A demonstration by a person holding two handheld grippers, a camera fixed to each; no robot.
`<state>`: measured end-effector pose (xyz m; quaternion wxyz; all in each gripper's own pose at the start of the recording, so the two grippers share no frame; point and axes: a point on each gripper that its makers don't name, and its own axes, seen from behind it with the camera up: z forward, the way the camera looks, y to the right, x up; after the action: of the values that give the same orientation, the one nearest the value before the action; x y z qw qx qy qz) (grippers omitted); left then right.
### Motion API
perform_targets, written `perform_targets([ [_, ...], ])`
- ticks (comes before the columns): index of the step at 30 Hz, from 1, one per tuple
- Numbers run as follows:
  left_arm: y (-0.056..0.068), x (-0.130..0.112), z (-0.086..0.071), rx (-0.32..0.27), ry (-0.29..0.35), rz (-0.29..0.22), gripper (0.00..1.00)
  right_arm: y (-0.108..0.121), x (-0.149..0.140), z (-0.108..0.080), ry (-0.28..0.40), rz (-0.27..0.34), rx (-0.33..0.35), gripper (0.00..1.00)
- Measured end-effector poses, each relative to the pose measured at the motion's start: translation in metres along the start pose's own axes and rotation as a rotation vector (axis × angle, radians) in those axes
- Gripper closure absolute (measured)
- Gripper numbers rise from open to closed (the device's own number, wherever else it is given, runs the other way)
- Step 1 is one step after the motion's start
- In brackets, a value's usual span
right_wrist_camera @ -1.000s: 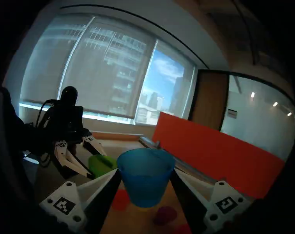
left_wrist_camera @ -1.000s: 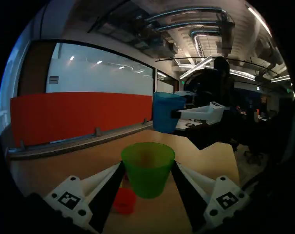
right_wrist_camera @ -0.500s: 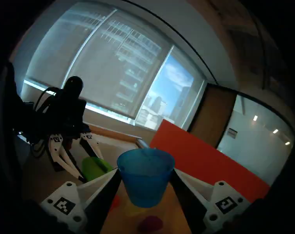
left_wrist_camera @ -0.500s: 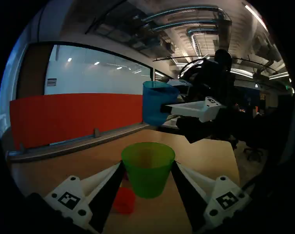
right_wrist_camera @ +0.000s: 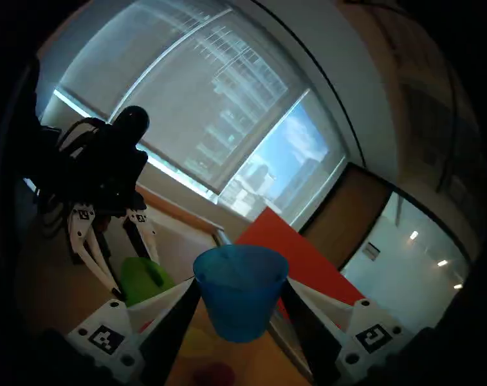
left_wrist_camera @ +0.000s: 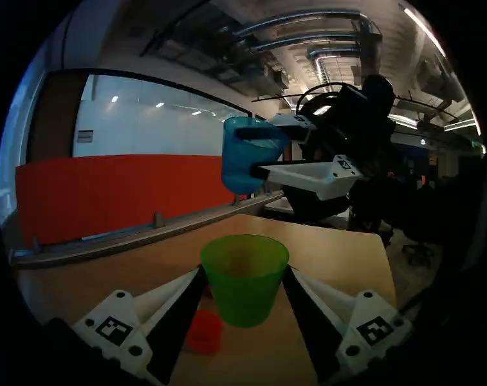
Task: Pour water
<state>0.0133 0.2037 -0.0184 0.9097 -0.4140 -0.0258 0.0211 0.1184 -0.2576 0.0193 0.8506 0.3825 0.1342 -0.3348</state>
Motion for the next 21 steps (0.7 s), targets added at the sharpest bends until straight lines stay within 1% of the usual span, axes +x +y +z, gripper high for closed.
perform_targets([
  [6,0.0,0.002,0.0,0.0,0.008,0.001,0.16,0.005,0.003,0.005,-0.011,-0.076,-0.017,0.12],
  [18,0.0,0.006,0.005,-0.005,0.014,0.008,0.16,0.012,0.018,0.014,-0.004,-0.218,-0.029,0.12],
  [21,0.0,0.006,0.006,-0.006,0.014,0.01,0.16,0.013,0.02,0.016,-0.006,-0.243,-0.03,0.12],
])
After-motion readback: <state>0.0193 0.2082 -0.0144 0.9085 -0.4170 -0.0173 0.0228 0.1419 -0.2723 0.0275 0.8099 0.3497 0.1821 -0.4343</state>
